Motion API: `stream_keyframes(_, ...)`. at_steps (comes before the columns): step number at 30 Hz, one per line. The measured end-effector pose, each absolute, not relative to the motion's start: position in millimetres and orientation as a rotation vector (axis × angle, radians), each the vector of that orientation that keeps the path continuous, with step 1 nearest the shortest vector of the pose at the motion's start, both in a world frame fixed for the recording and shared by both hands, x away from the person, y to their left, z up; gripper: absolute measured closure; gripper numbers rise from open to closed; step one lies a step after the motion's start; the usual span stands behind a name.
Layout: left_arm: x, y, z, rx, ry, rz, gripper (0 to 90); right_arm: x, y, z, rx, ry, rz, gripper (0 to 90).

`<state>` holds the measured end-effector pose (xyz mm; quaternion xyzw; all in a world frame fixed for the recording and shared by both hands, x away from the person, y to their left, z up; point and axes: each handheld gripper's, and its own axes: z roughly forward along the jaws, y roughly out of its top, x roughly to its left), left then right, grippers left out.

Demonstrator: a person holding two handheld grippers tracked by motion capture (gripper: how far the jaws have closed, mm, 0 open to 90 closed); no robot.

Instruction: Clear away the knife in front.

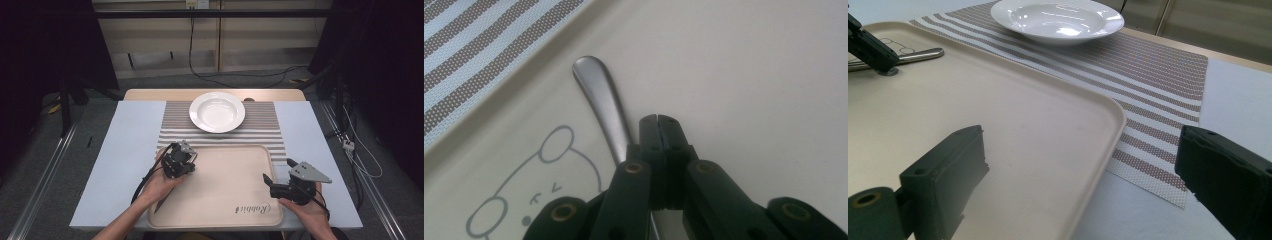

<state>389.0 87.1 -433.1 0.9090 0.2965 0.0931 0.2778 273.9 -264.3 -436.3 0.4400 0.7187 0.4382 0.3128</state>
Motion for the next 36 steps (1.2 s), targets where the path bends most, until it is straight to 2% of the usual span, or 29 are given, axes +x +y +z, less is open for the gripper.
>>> stream_keyframes(36,397,118,-429,2.464,0.898,0.238,90.0,272,-264,-437,1.166,1.895,1.148,6.5)
